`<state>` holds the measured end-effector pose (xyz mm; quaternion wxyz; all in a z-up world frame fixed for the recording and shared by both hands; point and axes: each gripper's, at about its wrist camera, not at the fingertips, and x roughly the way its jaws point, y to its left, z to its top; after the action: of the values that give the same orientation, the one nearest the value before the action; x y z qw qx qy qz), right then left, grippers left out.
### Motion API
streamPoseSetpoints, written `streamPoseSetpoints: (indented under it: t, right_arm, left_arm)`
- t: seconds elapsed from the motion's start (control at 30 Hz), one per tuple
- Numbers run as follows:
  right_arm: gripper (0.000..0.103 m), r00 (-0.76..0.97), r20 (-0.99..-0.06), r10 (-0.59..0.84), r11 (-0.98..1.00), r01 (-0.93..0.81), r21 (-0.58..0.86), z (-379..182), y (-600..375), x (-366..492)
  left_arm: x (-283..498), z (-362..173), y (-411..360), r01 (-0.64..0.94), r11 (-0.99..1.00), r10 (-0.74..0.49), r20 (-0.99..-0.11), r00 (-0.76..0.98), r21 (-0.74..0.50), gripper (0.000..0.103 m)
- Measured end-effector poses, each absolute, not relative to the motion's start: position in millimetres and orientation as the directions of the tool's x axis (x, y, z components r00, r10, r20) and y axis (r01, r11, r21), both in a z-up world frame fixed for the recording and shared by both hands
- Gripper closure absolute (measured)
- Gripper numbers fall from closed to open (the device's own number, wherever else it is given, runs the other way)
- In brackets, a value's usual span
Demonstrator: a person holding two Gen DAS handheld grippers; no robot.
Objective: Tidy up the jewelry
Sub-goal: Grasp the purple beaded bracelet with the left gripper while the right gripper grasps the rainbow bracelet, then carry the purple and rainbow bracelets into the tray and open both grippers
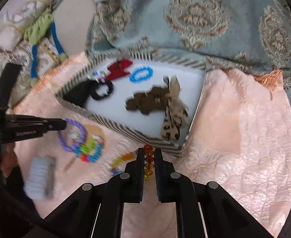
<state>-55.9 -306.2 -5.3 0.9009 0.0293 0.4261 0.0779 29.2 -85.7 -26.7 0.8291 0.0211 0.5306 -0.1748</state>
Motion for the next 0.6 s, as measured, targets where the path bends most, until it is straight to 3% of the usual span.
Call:
streamPoseSetpoints:
  t: [0.6]
  right_arm:
    - [0.094,0.720,-0.673,0.169,0.985,-0.139,0.099,76,-306,-64]
  left_arm:
    - [20,64,-95,0.349,0.925,-0.321,-0.802,0.503,-0.151,0.095]
